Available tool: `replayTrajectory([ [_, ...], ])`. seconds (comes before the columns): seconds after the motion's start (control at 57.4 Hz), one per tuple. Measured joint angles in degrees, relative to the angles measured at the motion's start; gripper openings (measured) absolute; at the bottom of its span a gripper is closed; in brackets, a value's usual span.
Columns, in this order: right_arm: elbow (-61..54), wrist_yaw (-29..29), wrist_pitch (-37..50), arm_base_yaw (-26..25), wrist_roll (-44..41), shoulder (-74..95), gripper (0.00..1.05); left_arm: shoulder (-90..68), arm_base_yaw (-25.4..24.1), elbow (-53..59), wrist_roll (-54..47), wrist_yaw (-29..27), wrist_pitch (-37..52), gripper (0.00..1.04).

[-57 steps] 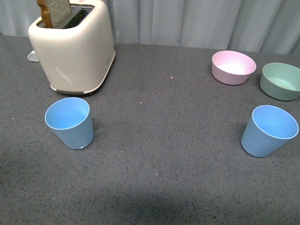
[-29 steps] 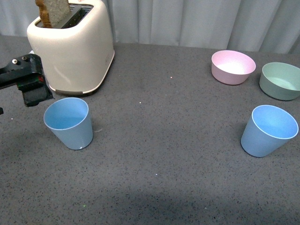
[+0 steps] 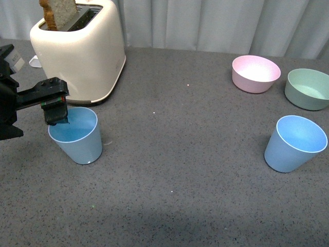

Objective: Stack blue cups with both arms

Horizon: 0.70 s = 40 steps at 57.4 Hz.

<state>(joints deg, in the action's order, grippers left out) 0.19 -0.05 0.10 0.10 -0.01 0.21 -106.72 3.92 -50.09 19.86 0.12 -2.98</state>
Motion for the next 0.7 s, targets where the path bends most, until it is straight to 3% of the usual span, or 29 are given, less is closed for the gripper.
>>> replayTrajectory([
  [0.261, 0.0, 0.0, 0.0, 0.0, 0.02, 0.0, 0.95, -0.81, 1.18, -0.22, 0.2, 0.42, -1.7, 0.45],
  [0.453, 0.0, 0.0, 0.0, 0.0, 0.02, 0.0, 0.95, -0.61, 2.38, -0.76, -0.04, -1.22, -2.99, 0.09],
  [0.505, 0.0, 0.0, 0.0, 0.0, 0.0, 0.0, 0.95, -0.35, 2.78, -0.81, 0.04, -1.36, -3.32, 0.03],
  [0.697, 0.0, 0.0, 0.0, 0.0, 0.02, 0.0, 0.95, 1.09, 6.4, -2.73, -0.04, -2.89, -4.61, 0.04],
])
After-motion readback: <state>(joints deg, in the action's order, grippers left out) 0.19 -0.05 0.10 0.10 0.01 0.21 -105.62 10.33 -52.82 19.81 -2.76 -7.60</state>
